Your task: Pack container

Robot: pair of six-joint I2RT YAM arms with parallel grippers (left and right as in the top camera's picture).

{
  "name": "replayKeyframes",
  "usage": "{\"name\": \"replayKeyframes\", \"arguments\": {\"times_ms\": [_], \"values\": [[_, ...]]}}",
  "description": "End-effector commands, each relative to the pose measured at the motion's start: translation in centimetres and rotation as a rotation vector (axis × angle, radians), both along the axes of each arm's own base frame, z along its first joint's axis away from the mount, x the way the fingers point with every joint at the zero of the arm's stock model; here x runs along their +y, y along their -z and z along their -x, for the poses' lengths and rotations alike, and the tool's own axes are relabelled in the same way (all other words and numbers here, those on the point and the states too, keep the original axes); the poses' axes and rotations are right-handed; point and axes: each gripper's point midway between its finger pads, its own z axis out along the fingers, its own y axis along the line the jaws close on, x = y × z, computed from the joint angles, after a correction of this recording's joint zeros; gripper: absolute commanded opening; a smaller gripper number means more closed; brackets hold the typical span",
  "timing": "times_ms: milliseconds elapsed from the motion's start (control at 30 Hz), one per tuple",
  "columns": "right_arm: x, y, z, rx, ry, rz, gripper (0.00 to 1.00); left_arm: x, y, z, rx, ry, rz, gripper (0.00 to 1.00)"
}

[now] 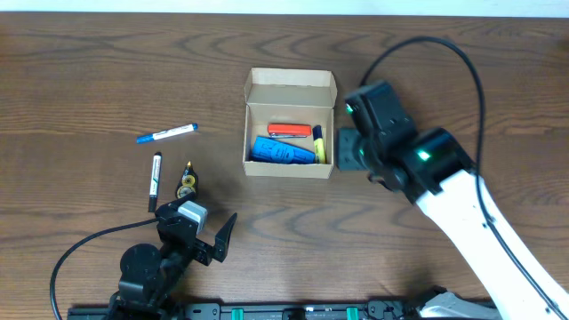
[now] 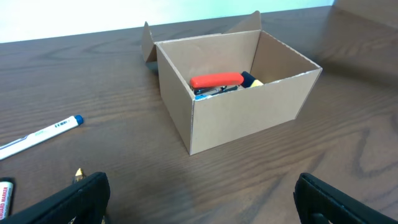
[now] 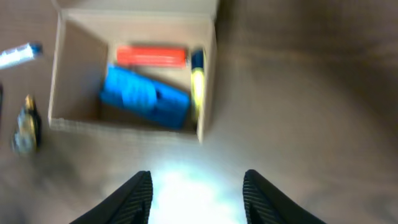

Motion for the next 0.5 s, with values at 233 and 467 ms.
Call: {"name": "replayKeyframes", "arguments": {"times_ms": [233,467], "values": [[-1.5,-0.6,4.1,0.080,-0.079,0.036,0.95,0.0,1.0,0.1,0.026,0.001,0.007,0.95],[-1.6,-0.4,4.3,0.092,-0.078,0.043,0.99,0.0,0.9,0.0,0.025,0.001,0.007,0.95]]}}
